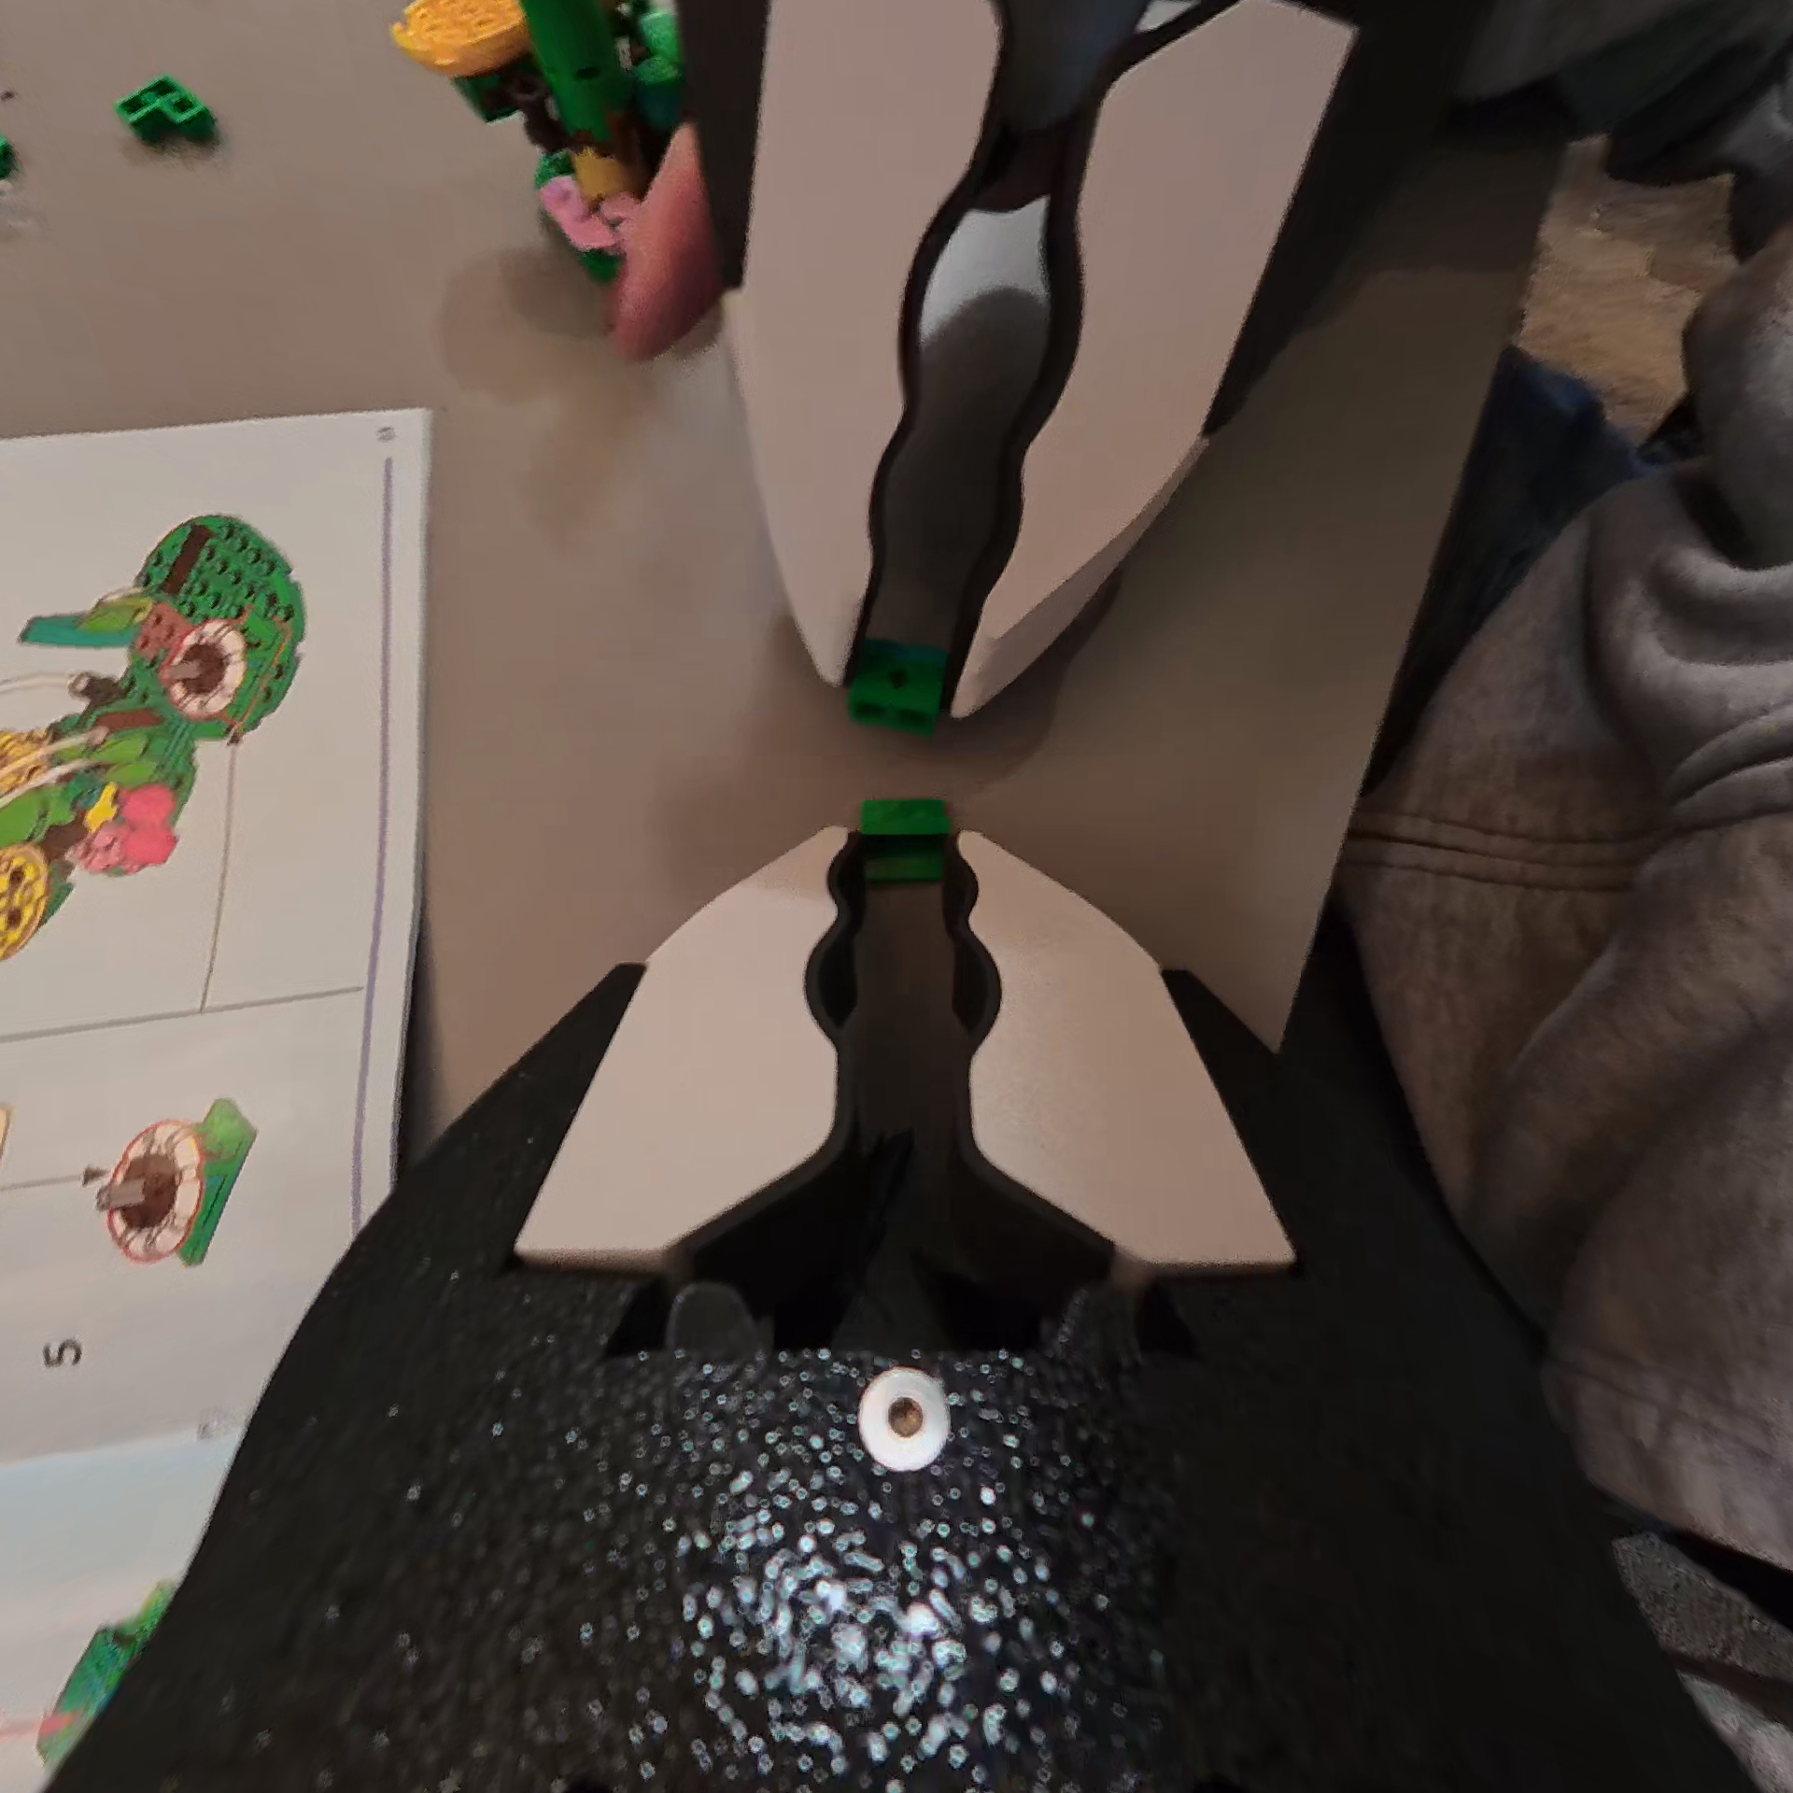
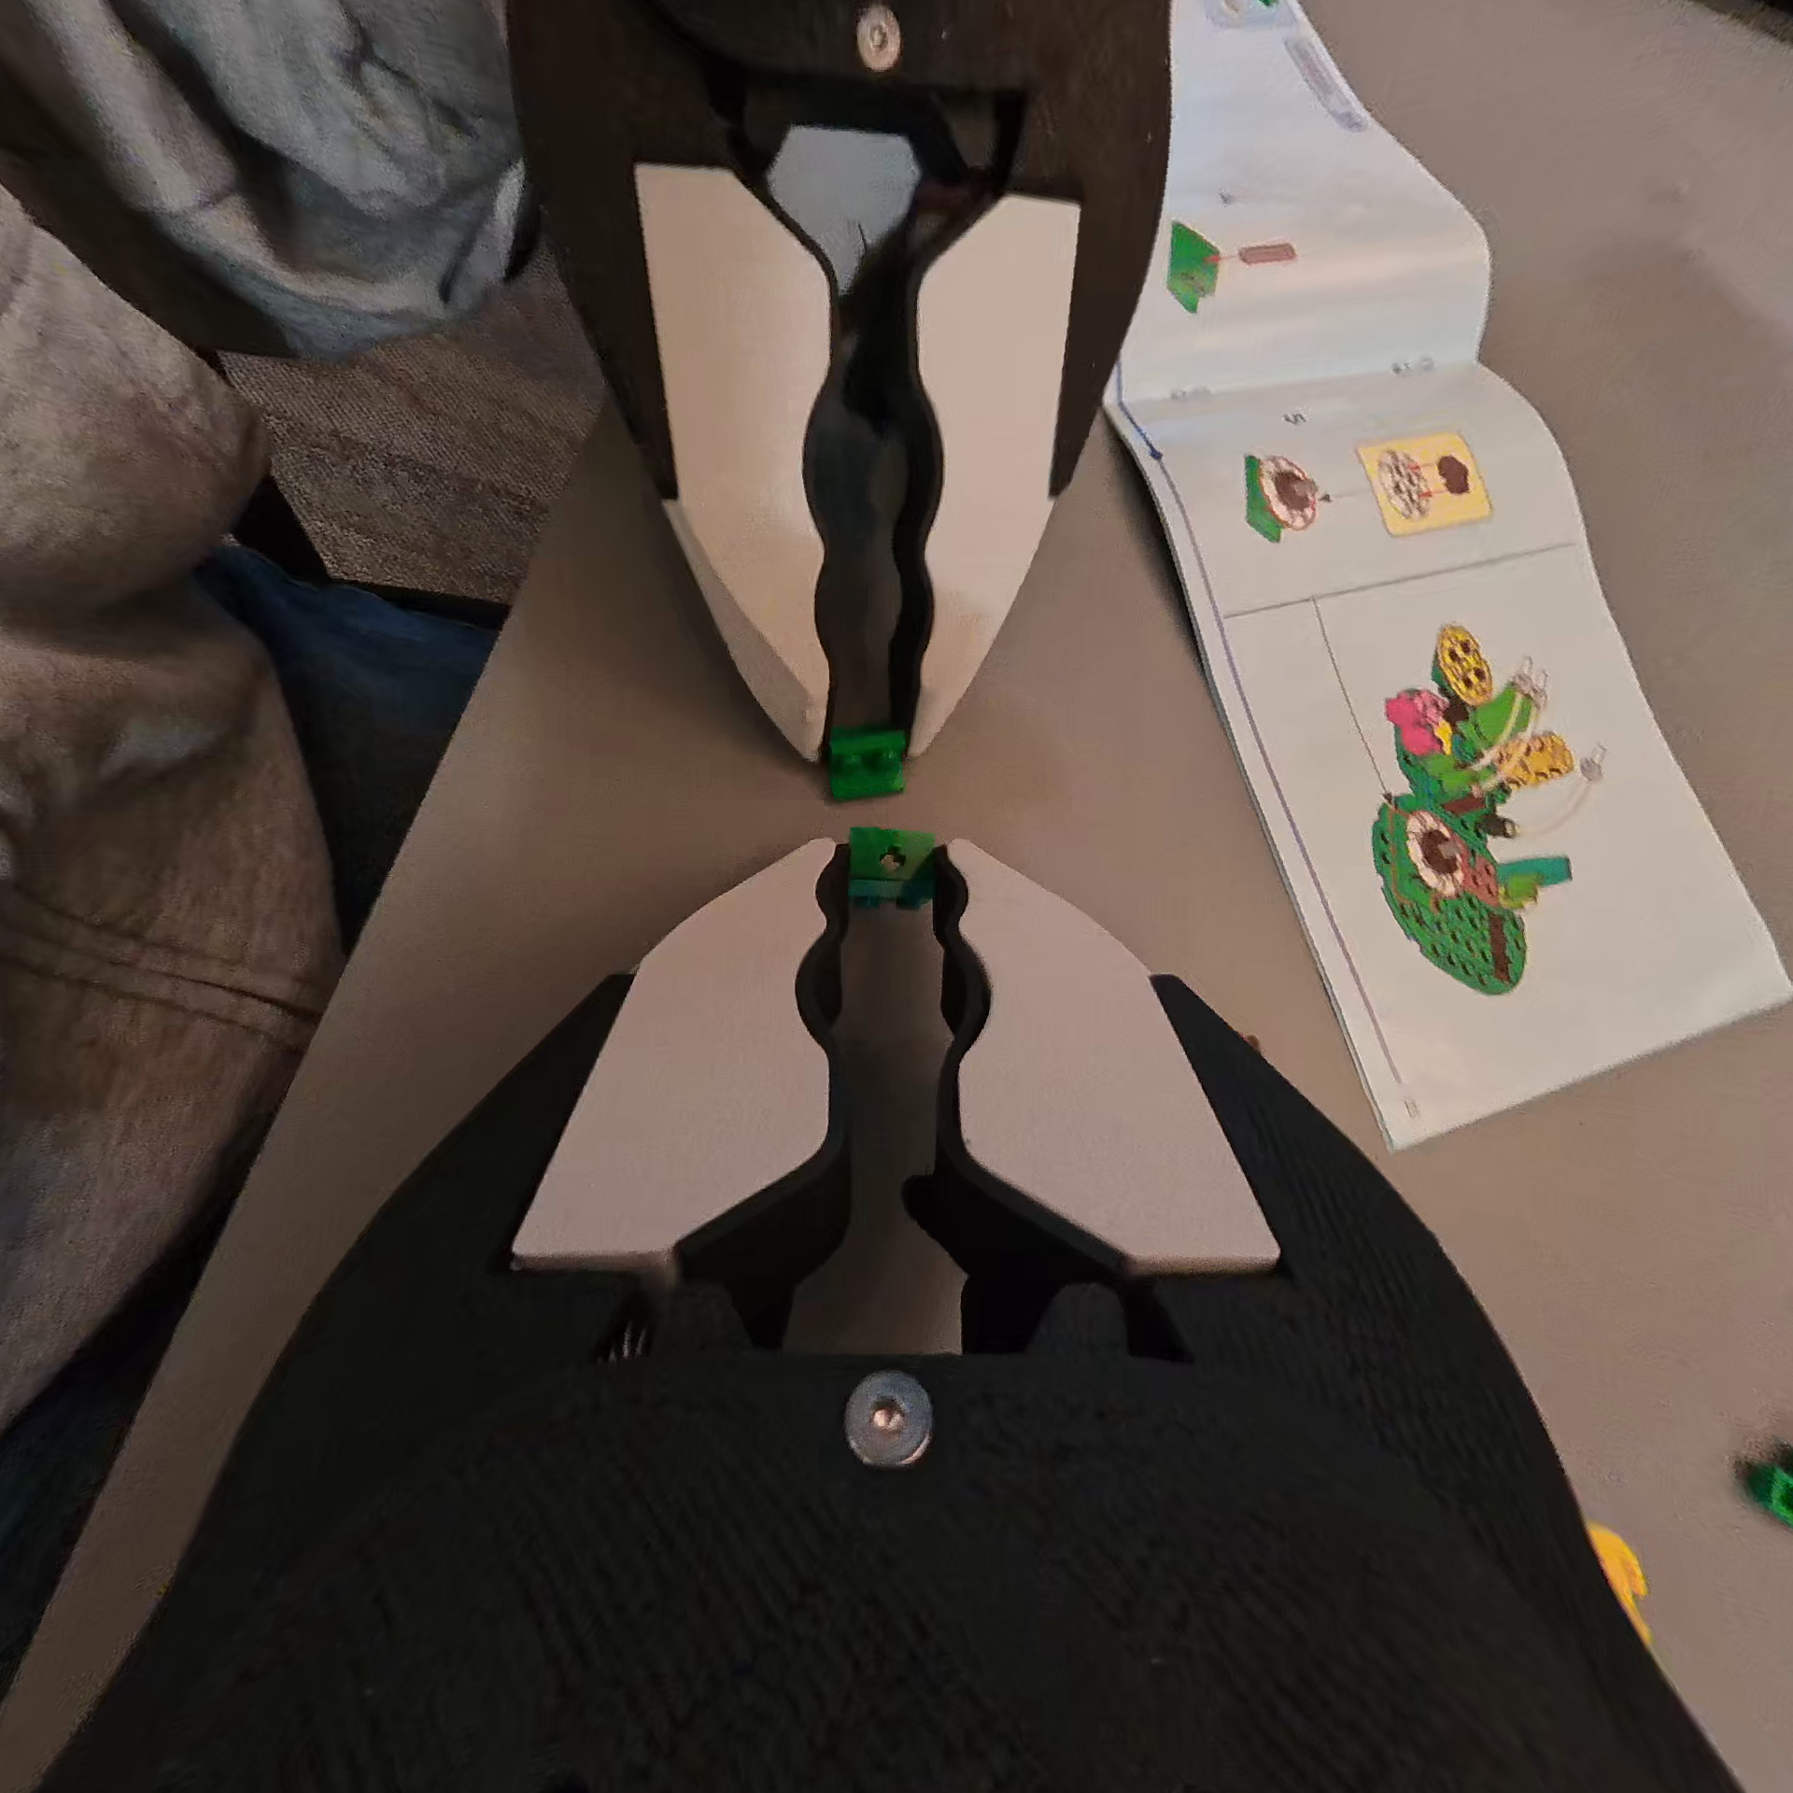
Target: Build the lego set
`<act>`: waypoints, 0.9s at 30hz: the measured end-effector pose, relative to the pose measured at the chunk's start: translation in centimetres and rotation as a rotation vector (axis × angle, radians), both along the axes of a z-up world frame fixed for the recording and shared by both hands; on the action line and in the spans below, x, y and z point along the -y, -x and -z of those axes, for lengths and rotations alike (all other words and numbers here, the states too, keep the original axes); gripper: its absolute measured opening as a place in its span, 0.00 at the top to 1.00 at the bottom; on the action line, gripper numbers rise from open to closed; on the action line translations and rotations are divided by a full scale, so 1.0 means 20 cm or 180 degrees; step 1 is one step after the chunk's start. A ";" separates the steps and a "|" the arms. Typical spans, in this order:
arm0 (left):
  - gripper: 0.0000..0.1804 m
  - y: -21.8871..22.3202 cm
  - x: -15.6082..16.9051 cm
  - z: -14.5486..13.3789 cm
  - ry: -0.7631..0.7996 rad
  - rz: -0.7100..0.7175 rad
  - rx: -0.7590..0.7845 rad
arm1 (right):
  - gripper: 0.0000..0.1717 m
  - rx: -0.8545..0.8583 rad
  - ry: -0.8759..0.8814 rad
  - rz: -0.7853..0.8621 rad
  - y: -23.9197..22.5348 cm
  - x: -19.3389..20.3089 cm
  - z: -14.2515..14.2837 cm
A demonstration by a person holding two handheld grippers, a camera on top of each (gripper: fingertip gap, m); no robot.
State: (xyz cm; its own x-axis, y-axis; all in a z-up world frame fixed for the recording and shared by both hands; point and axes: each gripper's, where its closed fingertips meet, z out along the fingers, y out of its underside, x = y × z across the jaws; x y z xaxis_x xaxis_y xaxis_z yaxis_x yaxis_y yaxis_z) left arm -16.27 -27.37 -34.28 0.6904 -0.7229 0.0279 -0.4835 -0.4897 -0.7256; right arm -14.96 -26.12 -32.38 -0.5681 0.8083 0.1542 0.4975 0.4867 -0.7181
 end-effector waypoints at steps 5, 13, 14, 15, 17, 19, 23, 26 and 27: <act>0.91 -0.03 0.01 0.00 0.0015 0.0165 0.0026 | 0.92 0.0152 -0.0002 -0.0189 0.01 0.05 0.04; 0.91 -0.04 0.01 0.00 0.0029 0.0217 0.0029 | 0.92 0.0206 0.0003 -0.0271 0.02 0.07 0.05; 0.91 -0.04 0.01 0.00 0.0037 0.0224 0.0030 | 0.92 0.0209 -0.0016 -0.0288 0.02 0.07 0.05; 0.91 -0.04 0.01 0.00 0.0042 0.0232 0.0032 | 0.92 0.0210 -0.0034 -0.0305 0.02 0.07 0.05; 0.91 -0.04 0.01 0.00 0.0050 0.0251 0.0036 | 0.92 0.0219 -0.0042 -0.0323 0.02 0.07 0.05; 0.91 -0.04 0.01 0.00 0.0055 0.0266 0.0023 | 0.92 0.0216 -0.0029 -0.0334 0.03 0.07 0.05; 0.91 -0.04 0.01 0.00 0.0067 0.0262 0.0032 | 0.92 0.0232 0.0090 -0.0305 0.03 0.08 0.05; 0.91 -0.04 0.01 0.00 0.0086 0.0242 0.0061 | 0.92 0.0254 0.0155 -0.0270 0.03 0.08 0.05; 0.91 -0.04 0.01 0.00 0.0095 0.0235 0.0057 | 0.92 0.0256 0.0149 -0.0265 0.03 0.08 0.05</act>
State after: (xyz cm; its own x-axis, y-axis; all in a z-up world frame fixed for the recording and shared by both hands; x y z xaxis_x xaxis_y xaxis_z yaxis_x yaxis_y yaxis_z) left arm -15.37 -27.48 -34.21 0.6346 -0.7704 0.0619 -0.5061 -0.4747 -0.7201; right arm -15.65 -27.68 -33.39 -0.6426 0.7631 0.0686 0.5137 0.4955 -0.7004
